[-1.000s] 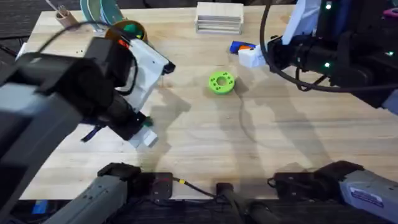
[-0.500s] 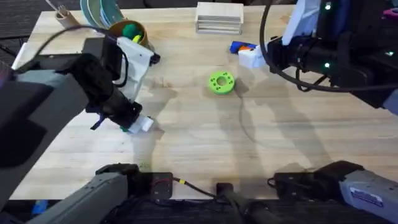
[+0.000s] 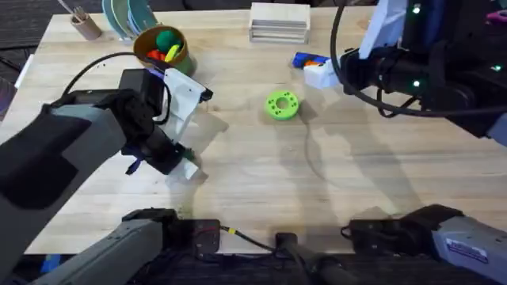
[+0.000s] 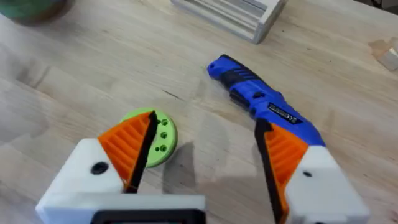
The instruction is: Pick up the gripper from the table and insert it into the empty holder that is missing its gripper. Then pick up a screw, insert it into the mounting hole, and use the screwdriver to tighten it. Finally, clean up the table by picking up the vegetable and placing it into the bucket.
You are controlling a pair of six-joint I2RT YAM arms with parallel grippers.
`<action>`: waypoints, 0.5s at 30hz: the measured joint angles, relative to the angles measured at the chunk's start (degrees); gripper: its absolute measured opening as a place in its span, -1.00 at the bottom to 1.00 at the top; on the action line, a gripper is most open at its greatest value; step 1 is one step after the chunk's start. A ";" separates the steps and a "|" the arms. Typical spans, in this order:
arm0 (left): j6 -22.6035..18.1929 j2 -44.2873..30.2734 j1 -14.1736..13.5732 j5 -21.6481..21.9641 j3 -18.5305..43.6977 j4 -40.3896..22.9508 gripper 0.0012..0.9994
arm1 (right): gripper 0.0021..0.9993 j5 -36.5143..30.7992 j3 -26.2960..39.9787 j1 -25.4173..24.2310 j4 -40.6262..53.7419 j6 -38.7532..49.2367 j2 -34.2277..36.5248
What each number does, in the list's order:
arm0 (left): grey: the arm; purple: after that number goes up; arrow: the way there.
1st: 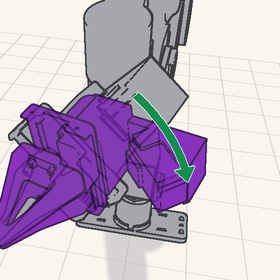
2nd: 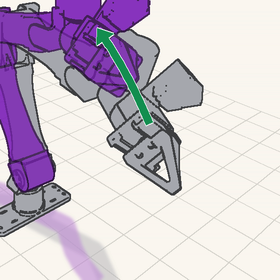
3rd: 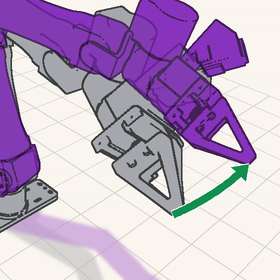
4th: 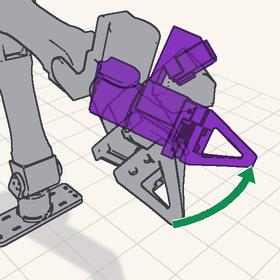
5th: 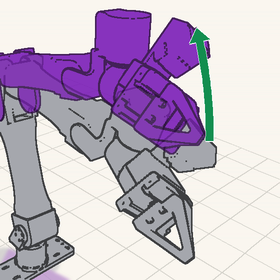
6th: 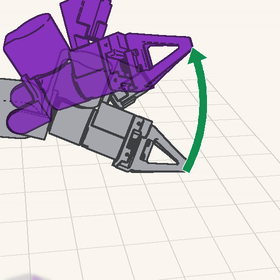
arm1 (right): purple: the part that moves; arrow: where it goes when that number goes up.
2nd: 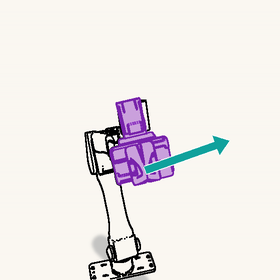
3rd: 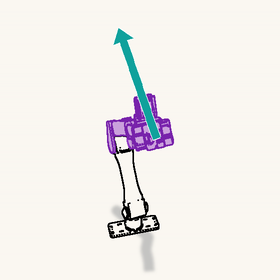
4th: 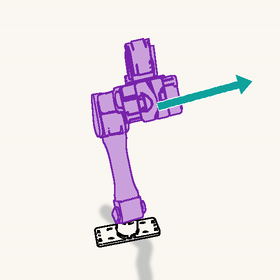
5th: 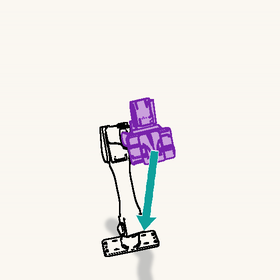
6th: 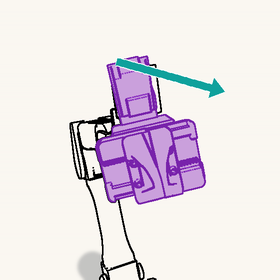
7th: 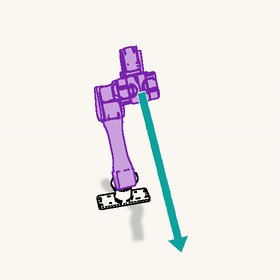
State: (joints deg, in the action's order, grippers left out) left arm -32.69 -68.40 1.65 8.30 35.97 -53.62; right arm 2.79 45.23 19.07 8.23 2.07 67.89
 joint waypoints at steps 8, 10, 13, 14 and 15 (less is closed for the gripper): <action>-1.39 0.20 0.00 -2.05 -0.42 0.85 0.46 | 0.99 0.00 0.00 0.00 0.02 0.00 -0.02; -1.30 0.09 0.00 -2.19 -0.64 2.32 -0.07 | 0.99 0.00 0.00 0.00 0.02 0.02 -0.02; -1.30 -0.34 0.00 -1.63 -0.71 3.65 -0.58 | 0.99 0.00 0.00 0.00 0.02 0.00 -0.02; -1.20 -0.33 -0.02 -1.67 -0.71 3.50 -0.76 | 0.99 0.00 0.00 0.00 0.02 0.00 -0.02; -1.27 -0.33 0.00 -1.81 -0.71 3.35 -0.91 | 0.99 0.00 0.00 0.00 0.04 0.00 -0.02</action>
State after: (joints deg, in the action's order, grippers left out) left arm -33.97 -68.73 1.65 6.49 35.27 -50.27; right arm 2.79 45.23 19.07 8.27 2.07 67.88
